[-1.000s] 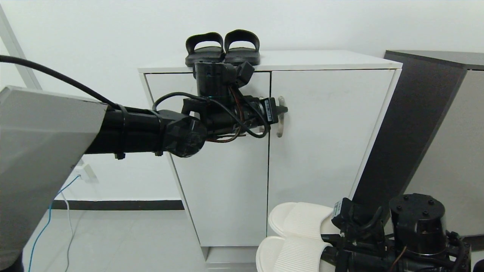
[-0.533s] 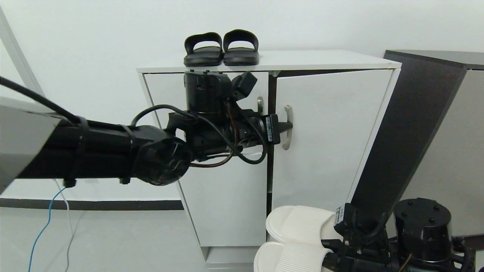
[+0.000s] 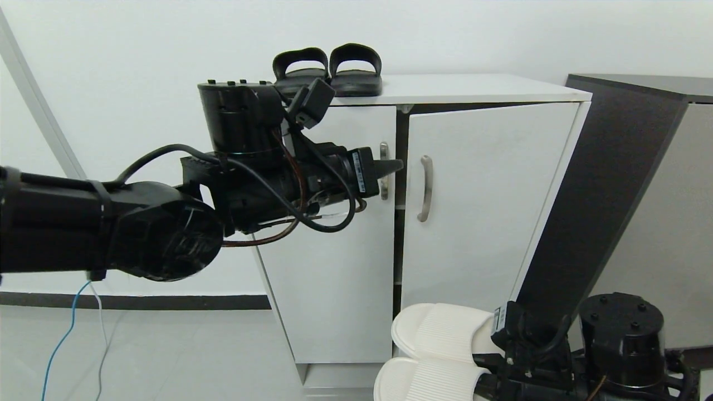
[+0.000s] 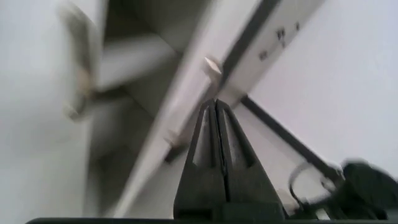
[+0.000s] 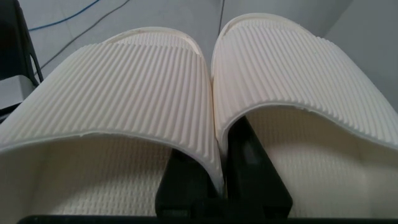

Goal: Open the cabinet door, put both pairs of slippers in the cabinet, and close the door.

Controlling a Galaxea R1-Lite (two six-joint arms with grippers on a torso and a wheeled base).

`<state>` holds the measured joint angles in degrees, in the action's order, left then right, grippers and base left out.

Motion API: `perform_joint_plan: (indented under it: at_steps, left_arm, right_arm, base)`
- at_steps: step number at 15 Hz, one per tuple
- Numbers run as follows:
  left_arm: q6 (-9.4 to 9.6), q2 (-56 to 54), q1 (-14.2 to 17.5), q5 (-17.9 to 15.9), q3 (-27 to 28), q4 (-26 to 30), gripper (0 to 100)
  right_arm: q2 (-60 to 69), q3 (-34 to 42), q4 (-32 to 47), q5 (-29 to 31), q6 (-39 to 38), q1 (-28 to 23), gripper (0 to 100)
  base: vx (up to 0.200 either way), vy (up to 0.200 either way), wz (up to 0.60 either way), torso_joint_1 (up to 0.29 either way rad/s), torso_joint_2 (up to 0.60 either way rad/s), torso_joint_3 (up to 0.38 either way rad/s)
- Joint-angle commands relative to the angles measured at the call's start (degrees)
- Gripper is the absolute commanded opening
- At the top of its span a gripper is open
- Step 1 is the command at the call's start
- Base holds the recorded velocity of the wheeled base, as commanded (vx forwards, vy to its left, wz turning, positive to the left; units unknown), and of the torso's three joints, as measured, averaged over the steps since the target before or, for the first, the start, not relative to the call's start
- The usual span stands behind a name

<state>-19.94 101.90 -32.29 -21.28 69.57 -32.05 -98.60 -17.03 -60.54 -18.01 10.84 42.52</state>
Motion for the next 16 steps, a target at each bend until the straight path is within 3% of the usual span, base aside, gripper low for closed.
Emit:
perform_joint_plan:
  at_steps: [1,7,10,13,16]
  left_arm:
    - [-0.18,4.3,2.0,-0.1,2.4,-2.6,0]
    - [-1.59,12.7,2.4,0.0,13.1,-2.1,0]
    - [-1.68,13.6,1.5,0.1,14.1,-2.1,0]
    - [-1.41,11.1,-0.1,0.5,8.9,-3.8,0]
    - [-1.33,5.8,-4.5,0.5,1.1,-7.3,0]
  right_arm:
    - [0.1,0.2,0.0,0.0,0.1,0.0,0]
    - [0.2,0.7,0.0,0.0,0.1,0.5,0]
    - [0.2,0.9,0.0,0.1,0.1,1.1,0]
    - [0.2,0.9,0.0,0.2,0.1,1.1,0]
    - [0.2,0.9,0.0,0.2,0.1,1.2,0]
  base:
    - [0.000,0.000,0.00,0.000,0.00,0.000]
    - [0.000,0.000,0.00,0.000,0.00,0.000]
    - [0.000,0.000,0.00,0.000,0.00,0.000]
    - [-0.200,0.000,0.00,0.002,0.00,-0.001]
    - [-0.200,0.000,0.00,0.005,0.00,-0.004]
